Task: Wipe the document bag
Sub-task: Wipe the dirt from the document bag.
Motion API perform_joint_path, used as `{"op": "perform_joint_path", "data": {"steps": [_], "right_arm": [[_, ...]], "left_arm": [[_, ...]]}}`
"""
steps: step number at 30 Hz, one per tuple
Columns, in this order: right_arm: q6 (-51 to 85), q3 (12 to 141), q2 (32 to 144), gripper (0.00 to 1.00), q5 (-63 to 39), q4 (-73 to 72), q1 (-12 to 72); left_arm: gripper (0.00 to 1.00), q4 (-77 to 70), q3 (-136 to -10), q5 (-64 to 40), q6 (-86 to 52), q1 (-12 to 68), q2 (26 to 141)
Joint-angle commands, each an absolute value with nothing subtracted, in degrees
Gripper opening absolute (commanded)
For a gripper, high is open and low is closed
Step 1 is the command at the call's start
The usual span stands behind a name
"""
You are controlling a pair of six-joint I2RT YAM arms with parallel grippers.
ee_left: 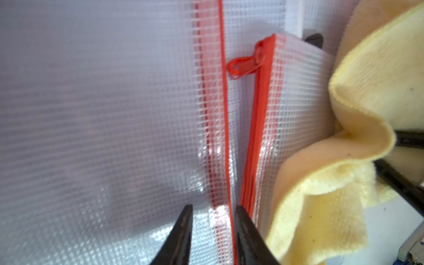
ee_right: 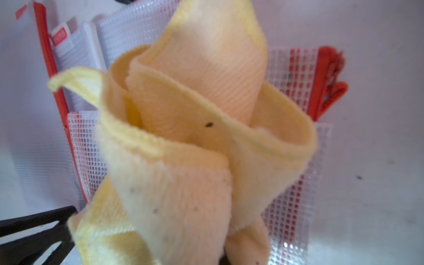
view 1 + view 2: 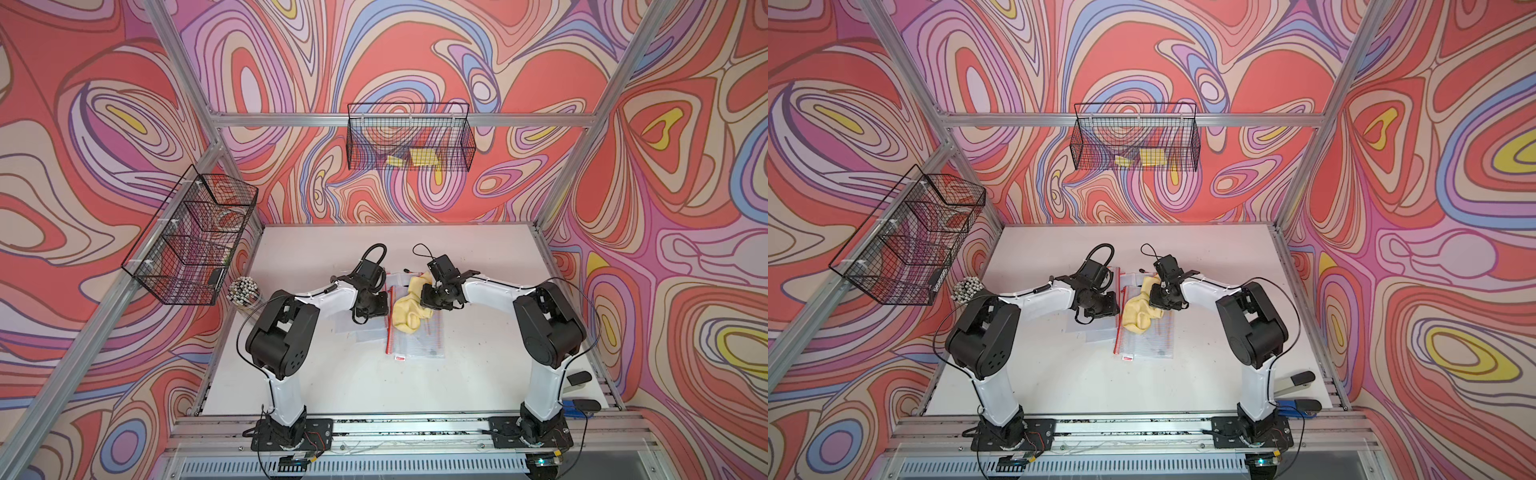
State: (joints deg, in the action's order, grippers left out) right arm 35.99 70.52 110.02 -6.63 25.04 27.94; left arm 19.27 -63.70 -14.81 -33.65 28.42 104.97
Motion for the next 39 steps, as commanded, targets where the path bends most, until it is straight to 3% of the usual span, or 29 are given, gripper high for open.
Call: {"op": "perform_joint_path", "data": {"steps": [1, 4, 12, 21, 39], "right_arm": [[35.4, 70.4, 107.7, 0.00, -0.8, 29.7, 27.6], [36.1, 69.1, 103.9, 0.00, -5.2, 24.9, 27.6], [38.3, 72.2, 95.8, 0.00, -7.5, 20.8, 27.6], [35.7, 80.8, 108.3, 0.00, -15.2, 24.8, 29.8], [40.5, 70.0, 116.9, 0.00, -17.1, 15.2, 30.0]], "left_arm": [[0.52, 15.5, -60.3, -16.0, -33.7, 28.3, 99.6], [0.60, 10.4, -57.9, -18.9, -32.8, 28.2, 96.9], [0.61, 5.3, -55.7, -27.0, -32.1, 28.2, 96.7], [0.61, 4.9, -51.1, -21.5, -33.2, 27.3, 90.1], [0.59, 4.0, -46.7, -22.9, -36.1, 26.1, 85.8]]}}
